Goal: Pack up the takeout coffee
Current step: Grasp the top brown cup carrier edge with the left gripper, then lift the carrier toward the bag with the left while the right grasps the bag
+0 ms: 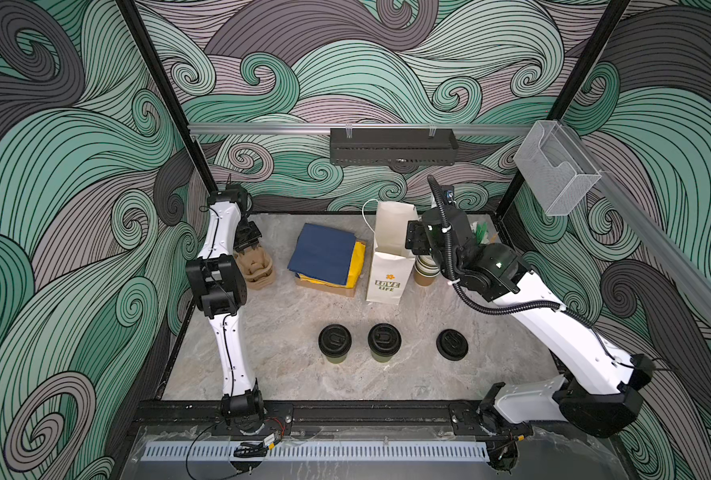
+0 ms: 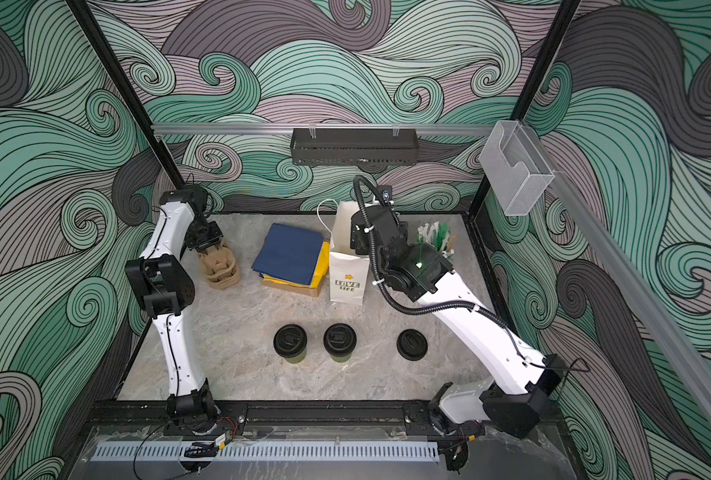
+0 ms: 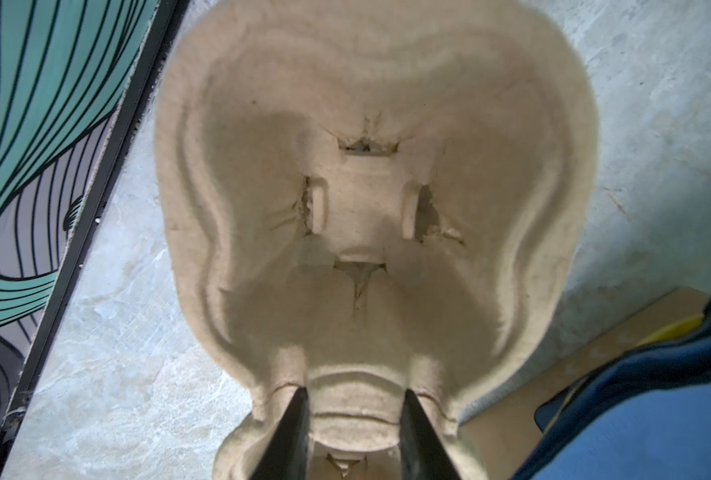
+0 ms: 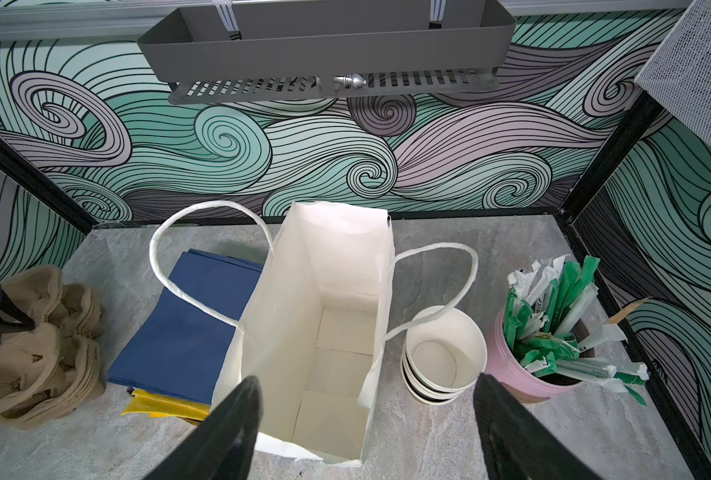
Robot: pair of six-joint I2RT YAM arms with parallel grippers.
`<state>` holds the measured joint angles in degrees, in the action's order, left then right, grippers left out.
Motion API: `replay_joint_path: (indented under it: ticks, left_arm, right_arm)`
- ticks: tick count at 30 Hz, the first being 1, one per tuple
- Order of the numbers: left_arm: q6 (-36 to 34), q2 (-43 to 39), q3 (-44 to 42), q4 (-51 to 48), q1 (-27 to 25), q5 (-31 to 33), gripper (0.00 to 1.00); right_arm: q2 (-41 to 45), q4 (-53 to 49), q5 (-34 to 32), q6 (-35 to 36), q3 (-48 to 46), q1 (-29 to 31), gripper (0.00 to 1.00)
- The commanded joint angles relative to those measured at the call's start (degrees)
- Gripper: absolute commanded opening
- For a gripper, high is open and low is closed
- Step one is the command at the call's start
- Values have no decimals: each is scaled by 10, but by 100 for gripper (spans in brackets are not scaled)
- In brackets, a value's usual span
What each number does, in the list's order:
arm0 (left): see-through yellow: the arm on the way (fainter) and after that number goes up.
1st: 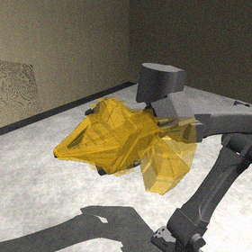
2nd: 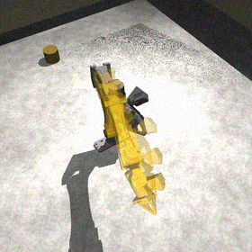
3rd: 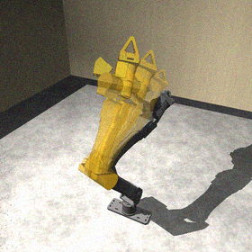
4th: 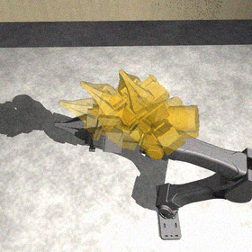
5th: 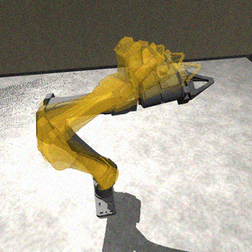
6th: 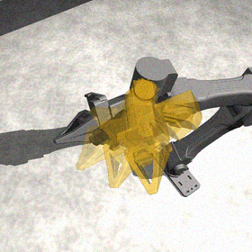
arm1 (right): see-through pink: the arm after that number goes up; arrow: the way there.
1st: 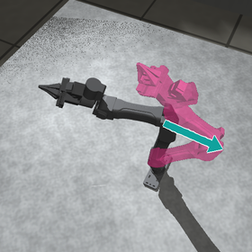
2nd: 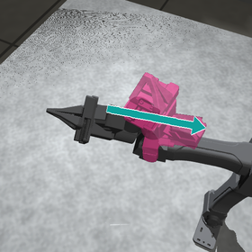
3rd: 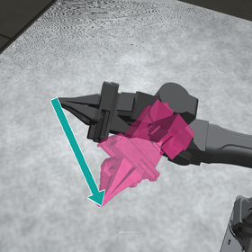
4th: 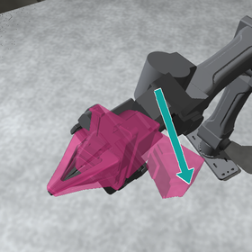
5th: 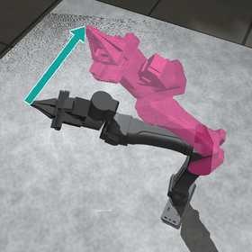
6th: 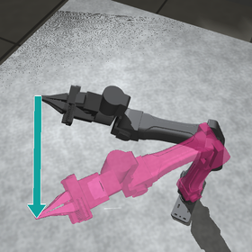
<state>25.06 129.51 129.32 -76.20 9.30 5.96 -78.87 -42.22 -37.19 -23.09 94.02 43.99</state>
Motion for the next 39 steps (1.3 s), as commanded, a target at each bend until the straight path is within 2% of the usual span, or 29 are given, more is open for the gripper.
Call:
replay_joint_path:
  ticks: [1, 12, 15, 22, 28, 33, 39]
  left_arm:
    - [-6, -31, 16, -28, 3, 3, 15]
    - [-7, -18, 48, -56, 4, -52, 15]
    - [-3, -33, 46, -73, 3, -79, 15]
    - [-6, -119, 4, -82, -9, -117, 15]
    - [20, -198, -59, -111, -44, -122, 16]
    - [47, -283, -128, -100, -75, -149, 15]
    - [79, -340, -125, -142, -145, -150, 16]
  right_arm:
    - [4, 9, 8, -3, 6, -10, 81]
    - [2, -12, 44, 6, 26, -32, 81]
    - [-2, -34, 85, -14, 35, -51, 81]
    - [-51, -152, 186, -69, 114, -113, 81]
    - [-84, -239, 290, -116, 148, -188, 79]
    - [-99, -241, 342, -108, 153, -209, 80]
    - [-114, -241, 385, -110, 159, -219, 81]
